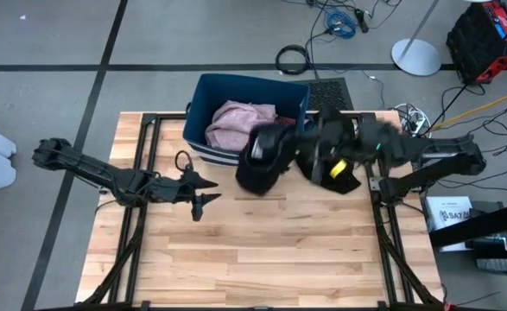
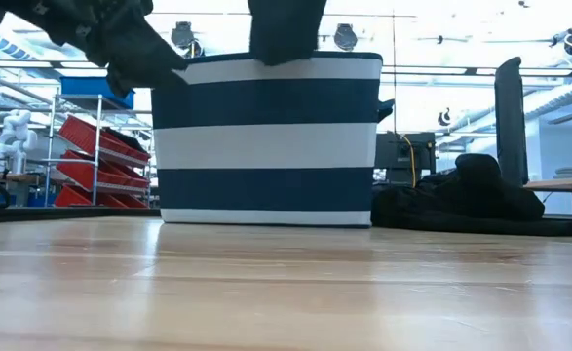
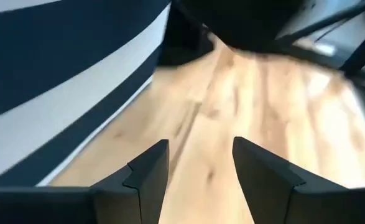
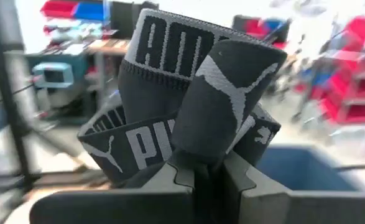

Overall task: Sort clothes
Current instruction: Put the black boxer into the blue laundry organizer

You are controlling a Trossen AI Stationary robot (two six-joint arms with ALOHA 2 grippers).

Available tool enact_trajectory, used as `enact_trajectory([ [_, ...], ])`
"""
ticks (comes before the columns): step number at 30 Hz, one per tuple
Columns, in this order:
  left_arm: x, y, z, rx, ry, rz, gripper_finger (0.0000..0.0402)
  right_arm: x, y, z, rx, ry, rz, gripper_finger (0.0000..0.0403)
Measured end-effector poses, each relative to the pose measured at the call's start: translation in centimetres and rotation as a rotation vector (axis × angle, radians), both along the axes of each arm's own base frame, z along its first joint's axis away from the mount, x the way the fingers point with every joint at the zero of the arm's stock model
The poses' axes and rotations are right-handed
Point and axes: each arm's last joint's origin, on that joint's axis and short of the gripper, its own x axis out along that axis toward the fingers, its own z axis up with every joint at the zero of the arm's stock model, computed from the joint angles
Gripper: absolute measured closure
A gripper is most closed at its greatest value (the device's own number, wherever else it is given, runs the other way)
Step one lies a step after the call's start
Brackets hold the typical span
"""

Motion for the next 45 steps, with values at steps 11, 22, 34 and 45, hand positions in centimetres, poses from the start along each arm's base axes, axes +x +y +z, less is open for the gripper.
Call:
enact_trajectory([
  [11,1.1,-0.8,-3.0,-0.045,-0.153,-0.015,0.0214,0.3,-8.7,7.3,-0.106,-0.096,-0.111,0.0390],
  [22,3.1,0.0,-4.8,-0.039,-0.145,0.025,0.0214,7.9,-18.4,2.3,0.012,0.103,-0.181,0.0390],
  [34,3.4,-0.3,-5.3,-0.066,-0.120,-0.040,0.0214,16.7,-24.3,-8.9,0.135,0.177,-0.145,0.0390],
  [45,3.4,-0.4,-5.4,-0.069,-0.115,-0.054,0.0214,17.3,-24.8,-16.1,0.224,0.572,-0.170,0.0390],
])
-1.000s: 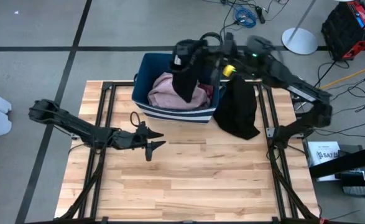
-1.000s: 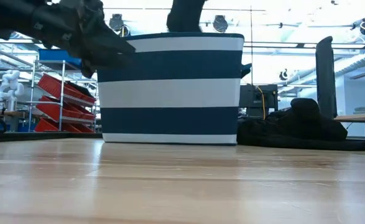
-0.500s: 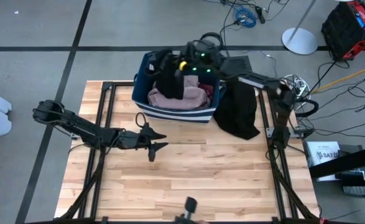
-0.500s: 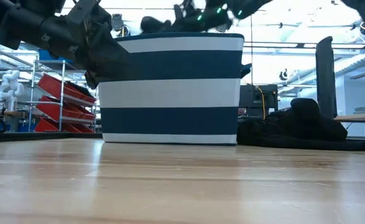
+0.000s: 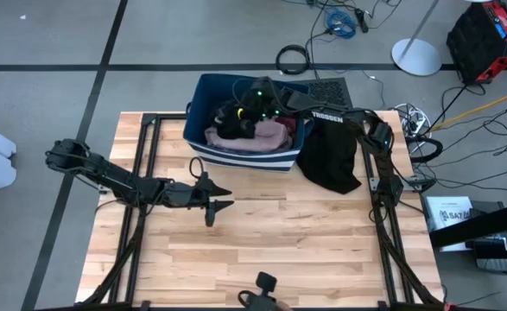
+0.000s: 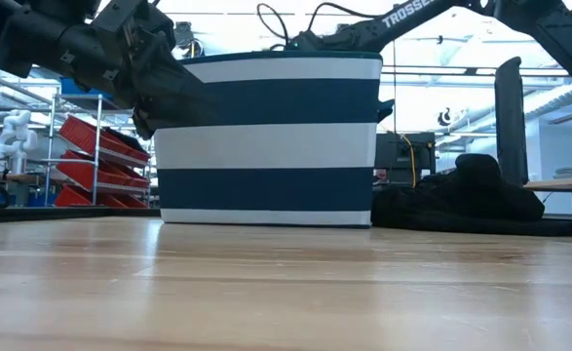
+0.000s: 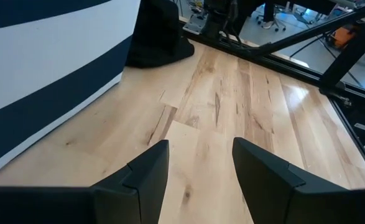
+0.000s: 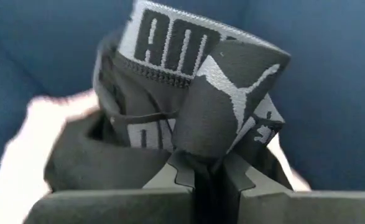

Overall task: Sort clothes
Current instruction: Put the black boxer into the blue laundry organizer

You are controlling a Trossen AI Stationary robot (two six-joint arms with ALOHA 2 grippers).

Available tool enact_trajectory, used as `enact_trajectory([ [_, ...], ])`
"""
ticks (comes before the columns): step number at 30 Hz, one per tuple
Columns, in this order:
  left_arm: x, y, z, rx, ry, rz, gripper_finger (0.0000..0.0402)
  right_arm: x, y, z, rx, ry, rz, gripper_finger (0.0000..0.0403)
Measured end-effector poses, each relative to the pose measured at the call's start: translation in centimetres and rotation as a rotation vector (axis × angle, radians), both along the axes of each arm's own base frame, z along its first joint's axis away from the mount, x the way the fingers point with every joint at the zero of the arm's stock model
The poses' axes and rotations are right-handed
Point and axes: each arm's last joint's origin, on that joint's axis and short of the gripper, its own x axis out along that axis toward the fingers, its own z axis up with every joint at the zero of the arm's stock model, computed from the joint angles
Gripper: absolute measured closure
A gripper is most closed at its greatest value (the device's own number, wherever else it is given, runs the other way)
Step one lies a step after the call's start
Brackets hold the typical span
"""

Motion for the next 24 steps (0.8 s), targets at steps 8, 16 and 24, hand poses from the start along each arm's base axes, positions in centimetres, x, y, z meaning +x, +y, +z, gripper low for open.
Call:
enact_trajectory([
  [8,0.0,0.0,0.0,0.000,-0.002,0.000,0.0214,-1.6,-0.3,-1.1,0.057,0.171,-0.029,0.0379],
  [16,0.0,0.0,0.0,-0.002,-0.003,0.001,0.0214,-0.9,0.0,0.4,0.032,0.059,0.016,0.0333],
  [24,0.0,0.0,0.0,-0.002,-0.003,0.001,0.0214,-0.5,0.5,4.7,0.002,0.007,0.033,0.0245],
])
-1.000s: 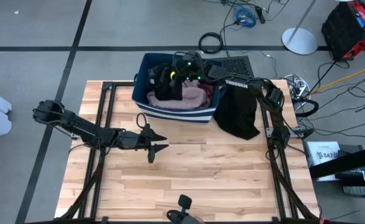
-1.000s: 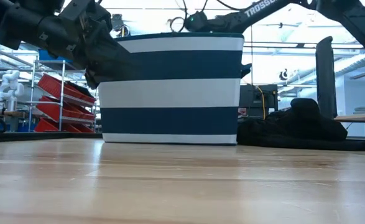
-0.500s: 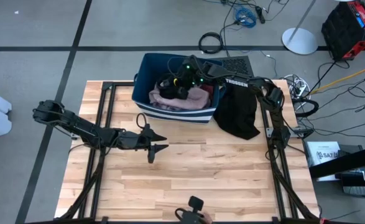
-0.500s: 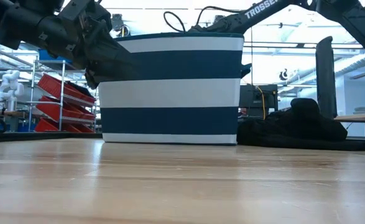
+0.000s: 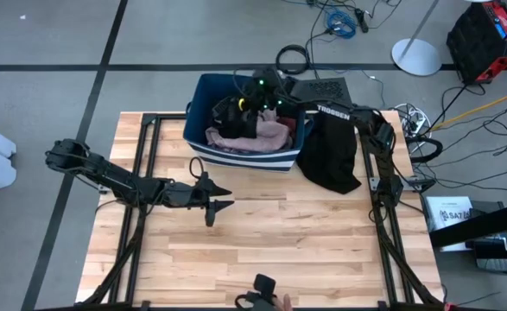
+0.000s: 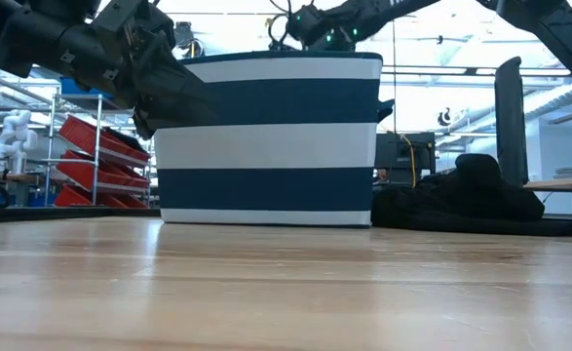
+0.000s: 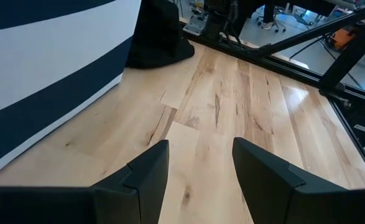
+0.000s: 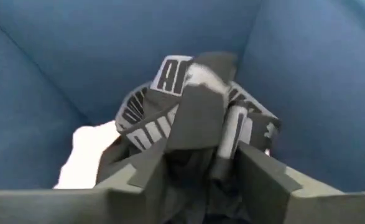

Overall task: Sort clothes
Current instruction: Put the black boxer into the blue laundry organizer, then put the black hoodie into the blue laundry organizer

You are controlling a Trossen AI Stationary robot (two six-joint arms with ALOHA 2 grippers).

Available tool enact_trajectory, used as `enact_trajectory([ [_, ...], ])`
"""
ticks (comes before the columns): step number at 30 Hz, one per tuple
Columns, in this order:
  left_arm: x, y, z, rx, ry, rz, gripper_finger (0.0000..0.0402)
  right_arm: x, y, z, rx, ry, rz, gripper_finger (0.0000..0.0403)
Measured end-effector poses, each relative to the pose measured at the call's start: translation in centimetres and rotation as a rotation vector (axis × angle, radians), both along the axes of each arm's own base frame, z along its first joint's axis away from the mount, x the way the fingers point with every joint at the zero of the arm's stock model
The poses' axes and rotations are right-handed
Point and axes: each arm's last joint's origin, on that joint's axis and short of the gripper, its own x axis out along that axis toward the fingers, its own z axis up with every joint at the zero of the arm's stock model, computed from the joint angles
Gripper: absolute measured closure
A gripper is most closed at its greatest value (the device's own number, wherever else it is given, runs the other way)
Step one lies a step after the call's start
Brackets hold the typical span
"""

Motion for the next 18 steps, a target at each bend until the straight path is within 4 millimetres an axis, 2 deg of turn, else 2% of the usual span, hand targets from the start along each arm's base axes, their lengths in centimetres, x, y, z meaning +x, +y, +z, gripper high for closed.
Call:
enact_trajectory([
  [4,0.0,0.0,0.0,0.001,0.001,0.000,0.0214,-0.6,0.3,2.9,0.004,0.013,0.002,0.0208],
  [8,0.0,0.0,0.0,0.001,0.001,0.000,0.0214,-1.3,0.8,5.8,-0.011,0.020,0.014,0.0187],
  [15,0.0,0.0,0.0,-0.002,0.002,-0.006,0.0214,-3.4,1.9,10.3,-0.020,0.017,0.015,0.0180],
  [18,0.0,-0.1,0.0,-0.008,0.002,-0.024,0.0214,-5.5,2.7,11.9,0.021,0.009,-0.021,0.0184],
])
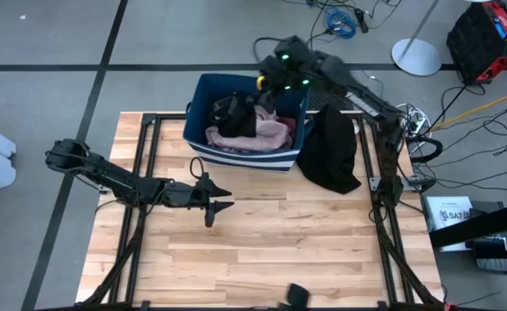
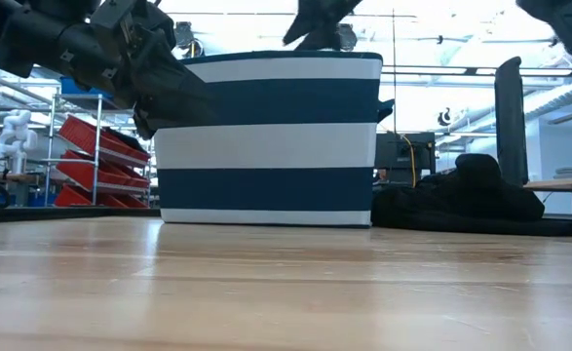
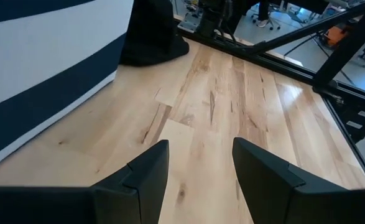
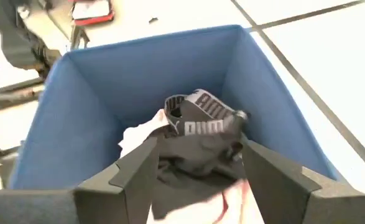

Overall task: Sort clothes
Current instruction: Put the black hoodie into the blue laundry organizer

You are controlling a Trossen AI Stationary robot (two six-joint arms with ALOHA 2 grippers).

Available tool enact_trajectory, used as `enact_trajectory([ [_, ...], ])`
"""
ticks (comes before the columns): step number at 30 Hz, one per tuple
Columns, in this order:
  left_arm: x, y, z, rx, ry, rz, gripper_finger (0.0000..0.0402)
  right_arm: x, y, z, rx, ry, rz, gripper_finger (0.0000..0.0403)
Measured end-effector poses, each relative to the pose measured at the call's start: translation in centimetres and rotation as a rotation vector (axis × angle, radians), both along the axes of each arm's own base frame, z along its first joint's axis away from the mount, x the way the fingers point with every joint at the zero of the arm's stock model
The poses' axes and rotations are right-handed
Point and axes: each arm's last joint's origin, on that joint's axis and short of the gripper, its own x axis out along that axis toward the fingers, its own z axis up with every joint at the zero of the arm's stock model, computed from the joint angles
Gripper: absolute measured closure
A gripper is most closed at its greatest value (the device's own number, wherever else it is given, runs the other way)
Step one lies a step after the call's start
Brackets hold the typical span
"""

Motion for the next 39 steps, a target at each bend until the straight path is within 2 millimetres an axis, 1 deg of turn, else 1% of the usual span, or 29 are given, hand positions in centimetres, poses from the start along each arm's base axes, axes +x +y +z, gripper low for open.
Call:
enact_trajectory([
  [5,0.0,0.0,0.0,-0.001,-0.001,-0.002,0.0214,-4.5,1.7,2.8,0.061,0.047,-0.097,0.0187],
  [9,0.0,0.0,0.0,-0.001,-0.002,-0.002,0.0214,-7.8,3.1,3.8,0.024,0.174,-0.243,0.0188],
  [12,0.0,0.0,0.0,-0.002,-0.002,-0.003,0.0214,-9.8,3.7,3.8,-0.006,0.312,-0.383,0.0188],
  [14,0.0,0.0,0.0,-0.004,-0.001,-0.008,0.0214,-10.9,3.7,3.4,0.018,0.393,-0.497,0.0188],
  [16,0.0,-0.1,0.0,-0.007,0.000,-0.021,0.0214,-11.4,3.1,3.2,0.046,0.380,-0.592,0.0188],
  [20,0.0,-0.3,0.0,-0.017,0.001,-0.050,0.0214,-12.9,2.8,1.6,0.120,0.428,-0.669,0.0188],
  [21,0.0,-0.3,0.0,-0.019,0.001,-0.056,0.0214,-13.5,2.8,0.9,0.133,0.453,-0.695,0.0188],
  [24,-0.1,-0.5,0.0,-0.025,0.003,-0.066,0.0214,-15.3,2.7,-2.0,0.176,0.531,-0.788,0.0188],
  [26,-0.1,-0.7,0.0,-0.033,0.005,-0.069,0.0214,-16.6,2.8,-4.2,0.208,0.553,-0.837,0.0188],
  [28,-0.1,-0.8,0.0,-0.033,0.006,-0.074,0.0214,-17.4,3.2,-6.7,0.256,0.544,-0.848,0.0188],
  [34,-0.1,-0.8,0.0,-0.037,0.006,-0.073,0.0214,-18.5,4.6,-14.7,0.402,0.492,-0.821,0.0188],
  [37,-0.1,-0.8,0.0,-0.038,0.005,-0.072,0.0214,-18.7,5.5,-18.7,0.486,0.522,-0.801,0.0188],
  [39,-0.1,-0.8,0.0,-0.037,0.005,-0.070,0.0214,-18.8,6.2,-20.6,0.515,0.556,-0.786,0.0188],
])
